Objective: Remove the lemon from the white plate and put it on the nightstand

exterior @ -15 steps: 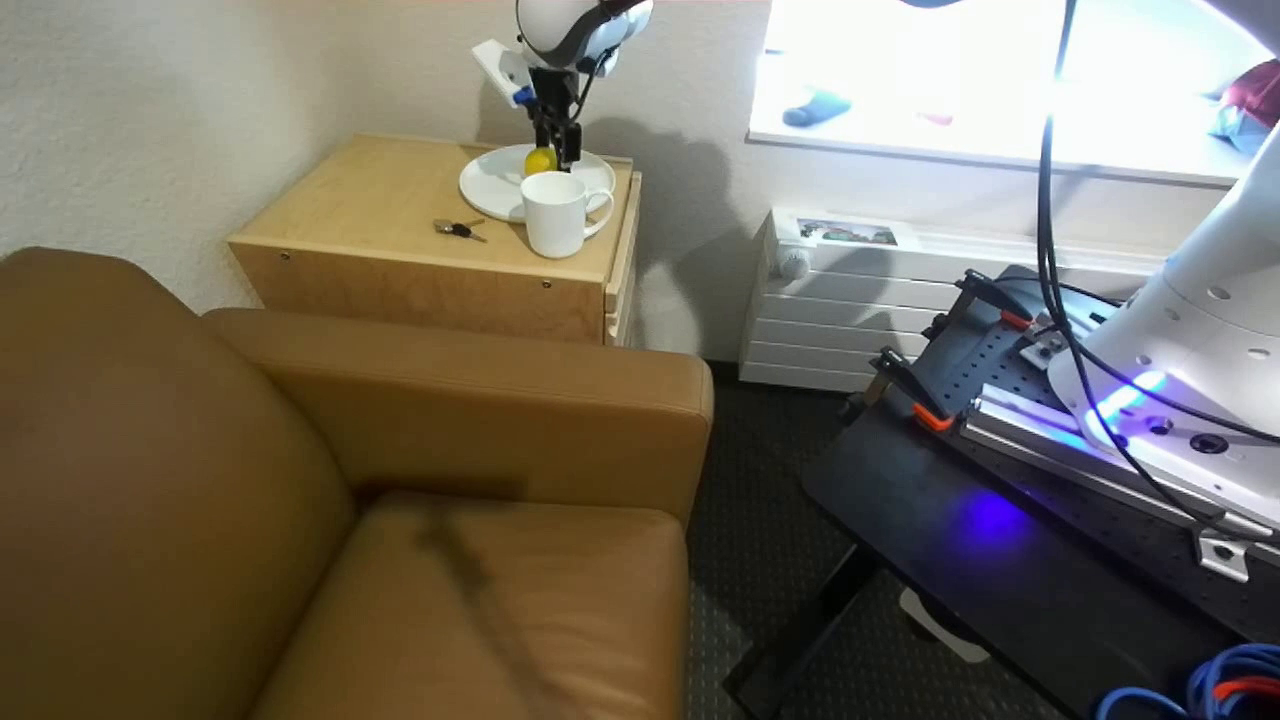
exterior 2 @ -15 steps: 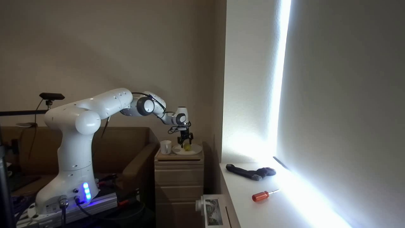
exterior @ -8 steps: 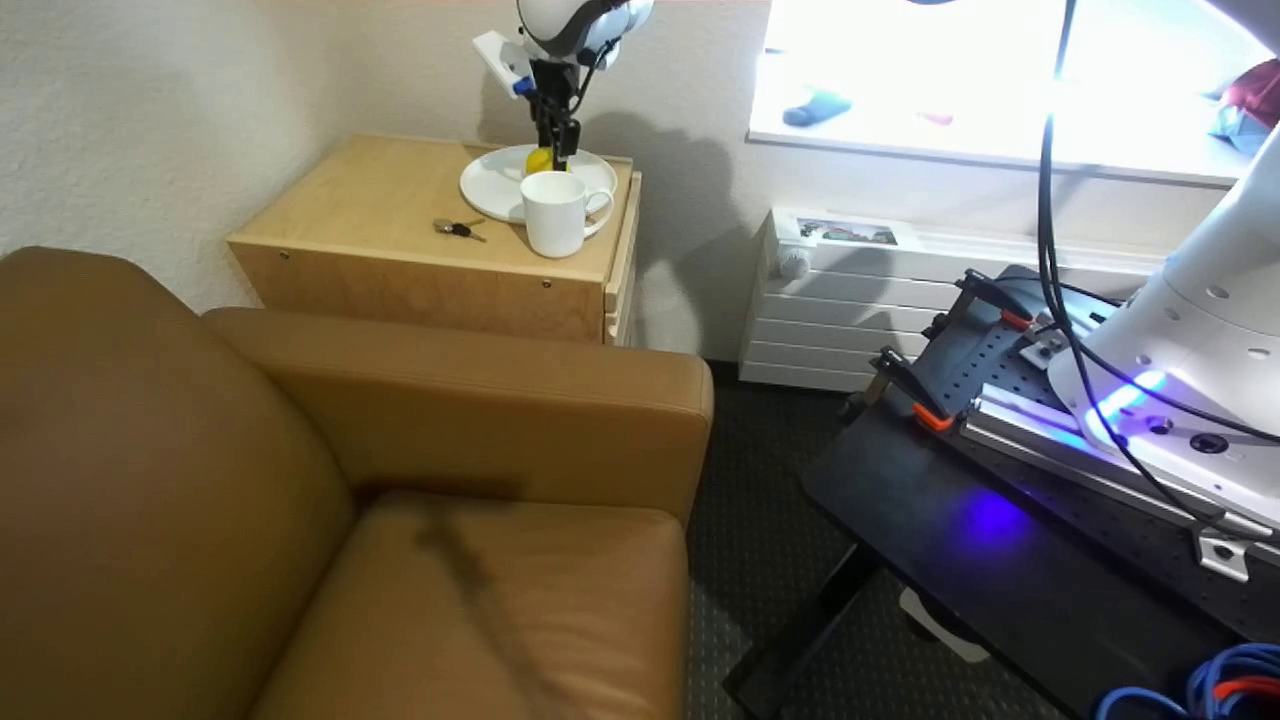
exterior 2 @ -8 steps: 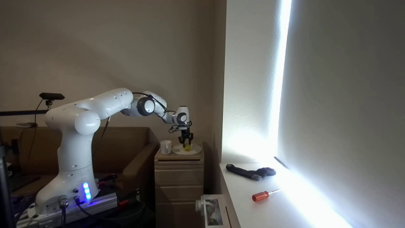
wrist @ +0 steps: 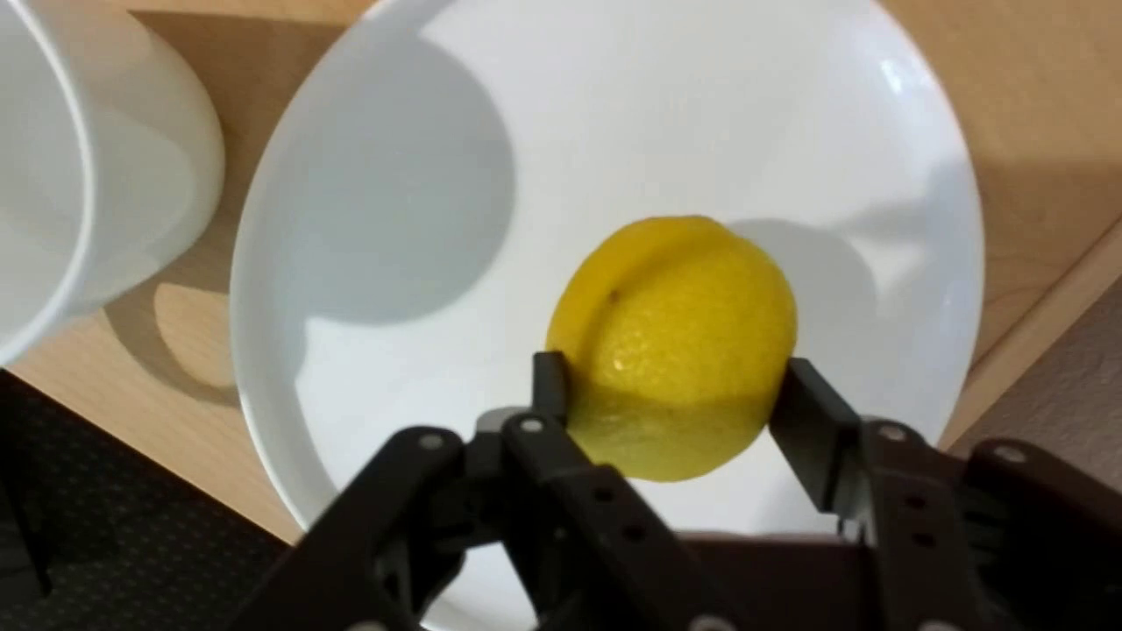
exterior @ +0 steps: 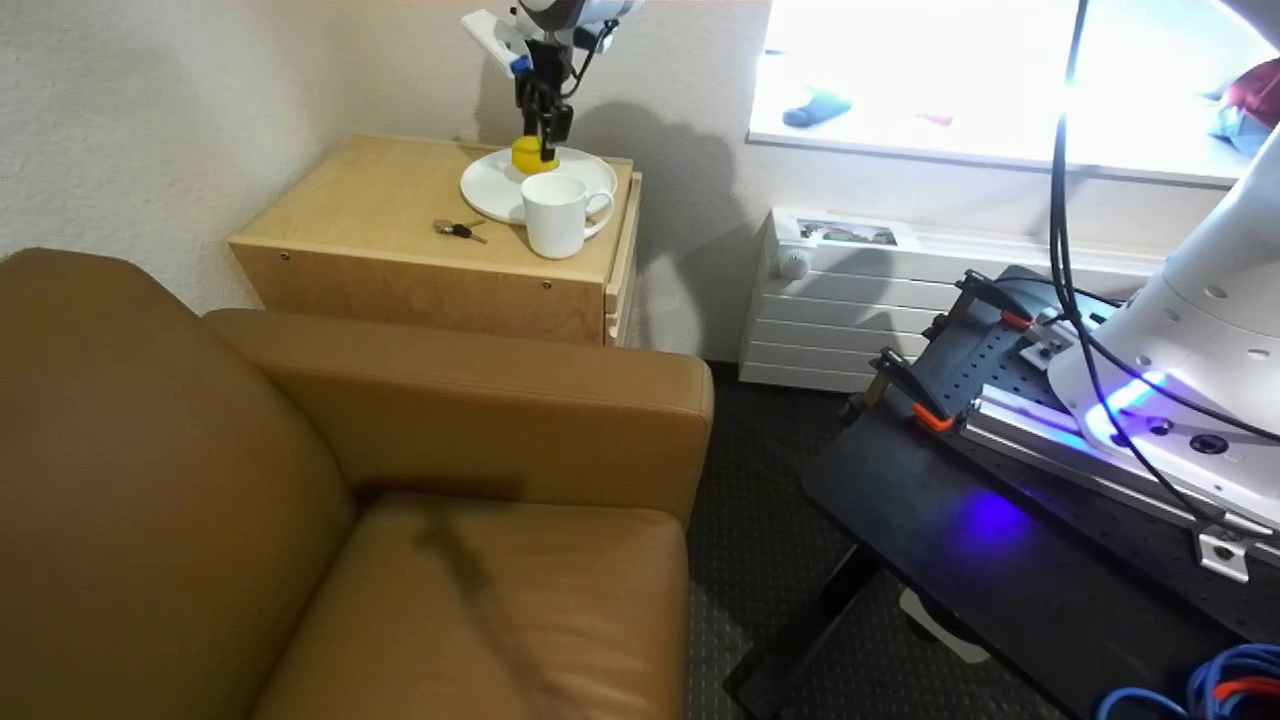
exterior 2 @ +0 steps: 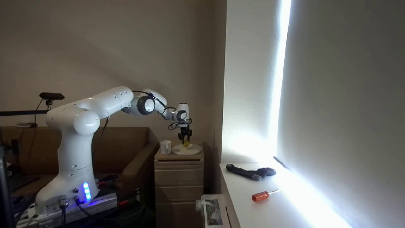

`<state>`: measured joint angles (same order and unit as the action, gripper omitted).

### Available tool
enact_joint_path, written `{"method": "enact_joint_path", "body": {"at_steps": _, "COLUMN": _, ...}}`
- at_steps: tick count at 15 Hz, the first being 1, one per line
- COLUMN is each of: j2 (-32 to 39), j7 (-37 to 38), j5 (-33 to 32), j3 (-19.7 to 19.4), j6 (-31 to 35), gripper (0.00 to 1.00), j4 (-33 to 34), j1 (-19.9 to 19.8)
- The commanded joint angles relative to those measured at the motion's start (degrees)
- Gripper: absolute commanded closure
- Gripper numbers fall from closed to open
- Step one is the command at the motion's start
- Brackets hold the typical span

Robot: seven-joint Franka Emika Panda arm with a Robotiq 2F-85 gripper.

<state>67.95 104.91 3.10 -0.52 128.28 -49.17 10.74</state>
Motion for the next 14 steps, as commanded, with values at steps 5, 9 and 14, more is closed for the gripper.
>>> {"method": "enact_joint_path", "body": {"at_steps": 5, "j2": -14.81, "j7": -11.71, "j5": -3.85, "j3": 1.75, "j6": 0.71, "gripper": 0.64, "j4": -11.93, "j1": 4.11}}
{"method": "enact_joint_path", "body": {"at_steps": 9, "j2": -19.77, "j7": -15.58, "j5": -8.91, "j3": 1.98, "j6": 0.09, "gripper": 0.64, "j4": -16.46, "j1": 9.45}}
{"method": "enact_joint_path", "body": {"at_steps": 14, "j2": -19.18, "j7": -16.33, "j5": -11.96, "j3": 2.28, "j6": 1.41, "gripper": 0.64, "j4": -17.77, "j1": 13.15}}
